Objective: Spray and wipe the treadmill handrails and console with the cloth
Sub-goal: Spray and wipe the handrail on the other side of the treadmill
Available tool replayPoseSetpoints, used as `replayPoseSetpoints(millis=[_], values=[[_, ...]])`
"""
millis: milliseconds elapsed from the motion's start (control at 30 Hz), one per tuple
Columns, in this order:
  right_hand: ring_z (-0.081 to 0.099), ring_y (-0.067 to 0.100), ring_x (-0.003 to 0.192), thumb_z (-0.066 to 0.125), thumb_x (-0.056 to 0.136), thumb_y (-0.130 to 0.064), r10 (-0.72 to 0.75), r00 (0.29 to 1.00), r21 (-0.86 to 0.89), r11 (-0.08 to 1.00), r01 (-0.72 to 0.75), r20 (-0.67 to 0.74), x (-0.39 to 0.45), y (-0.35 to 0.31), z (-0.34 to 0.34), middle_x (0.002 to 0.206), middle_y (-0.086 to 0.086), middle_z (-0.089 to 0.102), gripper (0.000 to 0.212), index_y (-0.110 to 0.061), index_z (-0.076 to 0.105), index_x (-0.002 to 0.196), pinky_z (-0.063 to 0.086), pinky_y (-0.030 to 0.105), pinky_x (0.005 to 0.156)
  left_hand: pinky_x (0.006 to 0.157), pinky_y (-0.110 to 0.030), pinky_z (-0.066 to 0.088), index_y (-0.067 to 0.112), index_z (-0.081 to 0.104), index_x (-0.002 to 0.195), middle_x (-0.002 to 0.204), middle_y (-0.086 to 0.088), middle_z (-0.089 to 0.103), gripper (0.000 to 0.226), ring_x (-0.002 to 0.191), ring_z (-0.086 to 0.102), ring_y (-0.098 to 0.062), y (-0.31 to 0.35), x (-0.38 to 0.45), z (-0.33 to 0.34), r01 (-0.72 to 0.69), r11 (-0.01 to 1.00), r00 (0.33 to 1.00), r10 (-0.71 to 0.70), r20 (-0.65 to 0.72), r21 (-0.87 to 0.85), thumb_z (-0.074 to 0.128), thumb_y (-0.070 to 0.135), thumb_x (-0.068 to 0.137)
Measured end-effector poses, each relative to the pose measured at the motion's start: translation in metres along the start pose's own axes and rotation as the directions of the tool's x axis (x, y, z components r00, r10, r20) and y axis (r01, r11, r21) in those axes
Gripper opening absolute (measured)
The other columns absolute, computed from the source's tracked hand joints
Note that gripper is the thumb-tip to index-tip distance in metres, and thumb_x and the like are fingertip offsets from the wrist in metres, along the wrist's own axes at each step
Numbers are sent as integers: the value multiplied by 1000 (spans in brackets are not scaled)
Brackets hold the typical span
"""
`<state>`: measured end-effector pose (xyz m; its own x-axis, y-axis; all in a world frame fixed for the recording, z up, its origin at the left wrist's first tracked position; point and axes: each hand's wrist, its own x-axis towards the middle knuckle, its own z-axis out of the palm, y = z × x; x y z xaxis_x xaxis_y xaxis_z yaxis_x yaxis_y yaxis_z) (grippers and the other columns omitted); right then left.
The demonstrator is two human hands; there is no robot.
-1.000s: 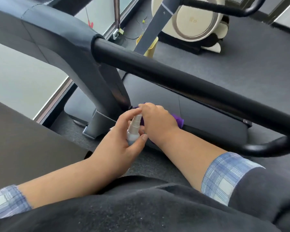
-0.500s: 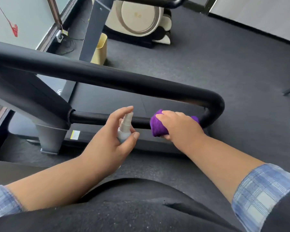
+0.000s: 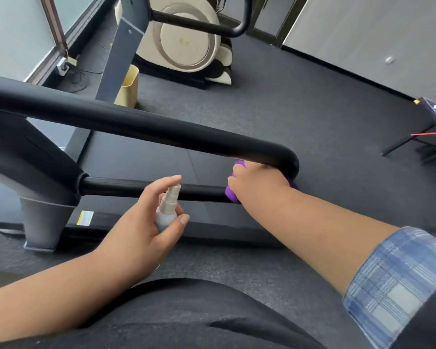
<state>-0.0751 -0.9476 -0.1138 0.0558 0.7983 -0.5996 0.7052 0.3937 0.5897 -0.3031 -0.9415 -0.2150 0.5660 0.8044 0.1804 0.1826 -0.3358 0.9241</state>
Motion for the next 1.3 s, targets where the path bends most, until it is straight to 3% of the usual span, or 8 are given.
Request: replayPoseSetpoints(millis=[133, 233, 433, 567, 667, 1000, 1133, 1300], values=[[50, 27, 92, 55, 88, -16, 101, 992, 199, 976, -84, -80, 6, -2, 34, 106, 3, 60, 14, -20, 56, 102, 43, 37, 91, 62, -34, 53, 62, 30, 137, 100, 14, 64, 60, 70, 62, -18, 1, -3, -2, -8, 1000, 1000, 8, -10, 24, 60, 49, 87], [53, 23, 106, 64, 89, -52, 183, 968, 435, 896, -93, -170, 20, -14, 63, 114, -2, 59, 43, -23, 55, 120, 38, 34, 90, 63, -35, 53, 62, 30, 138, 100, 14, 64, 60, 70, 63, -19, -1, -8, -5, 24, 1000, 999, -24, -25, 8, 57, 55, 84], [53, 27, 121, 76, 82, -49, 487, 808, 775, 629, -62, -331, 32, -52, 91, 130, -2, 60, 61, -23, 57, 133, 46, 41, 101, 56, -31, 52, 61, 30, 138, 98, 11, 65, 61, 62, 62, -21, -10, -21, -21, 82, 997, 994, -81, -77, 8, 63, 48, 89], [47, 30, 135, 77, 81, -52, 571, 760, 809, 579, -103, -312, 44, -69, 86, 142, 0, 57, 68, -22, 56, 138, 38, 45, 110, 56, -34, 53, 63, 31, 137, 97, 10, 65, 63, 60, 61, -21, -16, -32, -29, 111, 994, 989, -110, -97, 1, 65, 37, 91], [45, 28, 138, 77, 80, -54, 556, 759, 808, 585, -69, -338, 54, -81, 71, 145, 1, 55, 72, -22, 55, 140, 35, 45, 113, 58, -31, 54, 64, 32, 136, 97, 10, 64, 62, 62, 60, -18, -19, -38, -31, 137, 990, 986, -138, -93, -19, 61, 50, 84], [53, 29, 124, 81, 73, -52, 354, 787, 623, 781, 48, -505, 71, -86, 36, 138, 2, 57, 74, -29, 52, 137, 44, 47, 101, 60, -19, 49, 61, 31, 139, 95, 10, 64, 62, 64, 59, -17, -22, -36, -20, 131, 991, 989, -131, -61, -9, 59, 49, 85], [57, 25, 120, 72, 73, -68, 481, 784, 687, 720, -97, -393, 46, -58, 70, 140, -3, 56, 75, -34, 51, 136, 39, 53, 105, 59, -20, 51, 61, 32, 139, 97, 9, 64, 62, 64, 60, -16, -21, -33, -25, 137, 990, 988, -139, -63, -31, 60, 49, 85], [55, 27, 125, 70, 79, -65, 488, 791, 750, 659, -57, -369, 53, -69, 60, 142, 0, 56, 74, -24, 55, 139, 45, 43, 103, 63, -26, 53, 59, 31, 140, 97, 10, 63, 61, 68, 61, -17, -24, -44, -39, 143, 990, 987, -144, -76, -9, 59, 48, 87]])
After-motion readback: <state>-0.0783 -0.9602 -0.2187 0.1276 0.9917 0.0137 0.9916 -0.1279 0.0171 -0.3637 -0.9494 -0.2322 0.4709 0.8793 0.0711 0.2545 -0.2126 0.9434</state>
